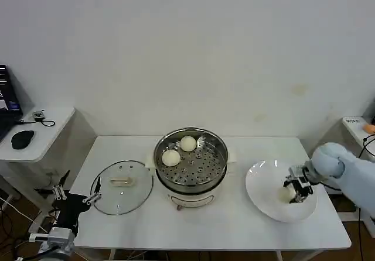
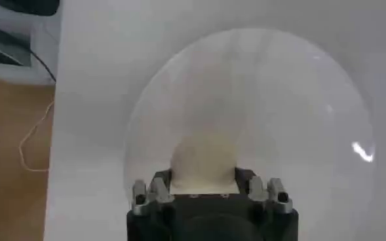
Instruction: Take steamed baozi put them in steamer then cover it.
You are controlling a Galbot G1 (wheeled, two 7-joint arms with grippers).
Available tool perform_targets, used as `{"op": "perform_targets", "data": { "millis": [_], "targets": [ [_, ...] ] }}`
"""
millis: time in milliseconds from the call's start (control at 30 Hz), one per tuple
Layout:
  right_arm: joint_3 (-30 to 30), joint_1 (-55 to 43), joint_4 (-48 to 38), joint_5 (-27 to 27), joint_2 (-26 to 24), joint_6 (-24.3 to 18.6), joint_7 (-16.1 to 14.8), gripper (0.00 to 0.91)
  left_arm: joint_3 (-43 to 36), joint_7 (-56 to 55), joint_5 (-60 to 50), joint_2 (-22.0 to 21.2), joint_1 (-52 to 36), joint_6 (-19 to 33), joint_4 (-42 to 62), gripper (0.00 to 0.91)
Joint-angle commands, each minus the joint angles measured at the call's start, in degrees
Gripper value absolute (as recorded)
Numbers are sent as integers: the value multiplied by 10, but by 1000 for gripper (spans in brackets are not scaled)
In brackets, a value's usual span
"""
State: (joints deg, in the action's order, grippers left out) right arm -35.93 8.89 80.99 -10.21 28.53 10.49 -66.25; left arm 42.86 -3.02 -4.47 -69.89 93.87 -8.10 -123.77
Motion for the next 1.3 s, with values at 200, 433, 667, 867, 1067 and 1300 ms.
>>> {"op": "perform_targets", "data": {
  "millis": [200,433,667,867,1067,1300],
  "targets": [
    [-139,-349,-39,99,118,10,-6,665,4,0,1,3,1,0,2,907],
    [-210,-441,-23,133,211,25,1,665,14,0,3,4,4,0,1,907],
    [-239,-422,-16,146,305,41,22,665,26,0,4,2,11,0,-1,907],
    [-254,-371,-30,132,375,20,18,665,35,0,4,-3,16,0,-13,907],
    [-261,-336,-42,114,406,-11,7,665,44,0,5,-9,21,-1,-21,907],
    [-272,-302,-39,76,411,-43,-6,675,49,0,6,-13,25,0,-20,907]
  ]
}}
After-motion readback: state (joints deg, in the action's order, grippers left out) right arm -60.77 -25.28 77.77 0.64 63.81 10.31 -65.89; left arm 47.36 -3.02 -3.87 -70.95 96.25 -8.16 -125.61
